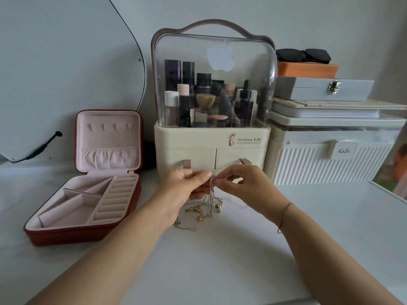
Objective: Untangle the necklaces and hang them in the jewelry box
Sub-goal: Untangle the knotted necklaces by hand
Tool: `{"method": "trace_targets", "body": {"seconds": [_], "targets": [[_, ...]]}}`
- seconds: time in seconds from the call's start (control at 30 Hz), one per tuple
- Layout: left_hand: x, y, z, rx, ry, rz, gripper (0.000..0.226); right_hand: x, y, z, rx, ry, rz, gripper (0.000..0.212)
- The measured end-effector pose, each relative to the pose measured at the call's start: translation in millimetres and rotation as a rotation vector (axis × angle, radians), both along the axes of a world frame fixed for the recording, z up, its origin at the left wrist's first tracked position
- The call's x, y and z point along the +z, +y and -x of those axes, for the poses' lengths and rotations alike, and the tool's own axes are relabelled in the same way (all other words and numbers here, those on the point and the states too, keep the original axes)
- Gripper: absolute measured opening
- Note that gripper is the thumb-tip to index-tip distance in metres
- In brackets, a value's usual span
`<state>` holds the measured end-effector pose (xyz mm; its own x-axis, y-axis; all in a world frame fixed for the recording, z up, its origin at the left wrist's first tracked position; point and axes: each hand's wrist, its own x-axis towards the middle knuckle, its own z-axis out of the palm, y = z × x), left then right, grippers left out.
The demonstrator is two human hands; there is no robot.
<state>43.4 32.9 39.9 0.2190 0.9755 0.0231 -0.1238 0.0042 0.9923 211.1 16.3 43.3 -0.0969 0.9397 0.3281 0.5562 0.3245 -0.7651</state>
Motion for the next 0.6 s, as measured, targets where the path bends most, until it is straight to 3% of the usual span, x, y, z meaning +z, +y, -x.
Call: {"method": "trace_targets", "body": {"seconds": [0.2, 0.6], "targets": [[-1.7, 0.6, -1.6, 0.006, 0.048, -0.031, 0.011, -0.8, -0.7, 3.7, 0.011, 0.037, -0.002, 0.005], [-2.0, 1.4, -1.4, -0.034, 0.069, -0.104, 0.01, 3.2, 0.4, 2.4, 0.147, 0.325, 0.19, 0.007]]}}
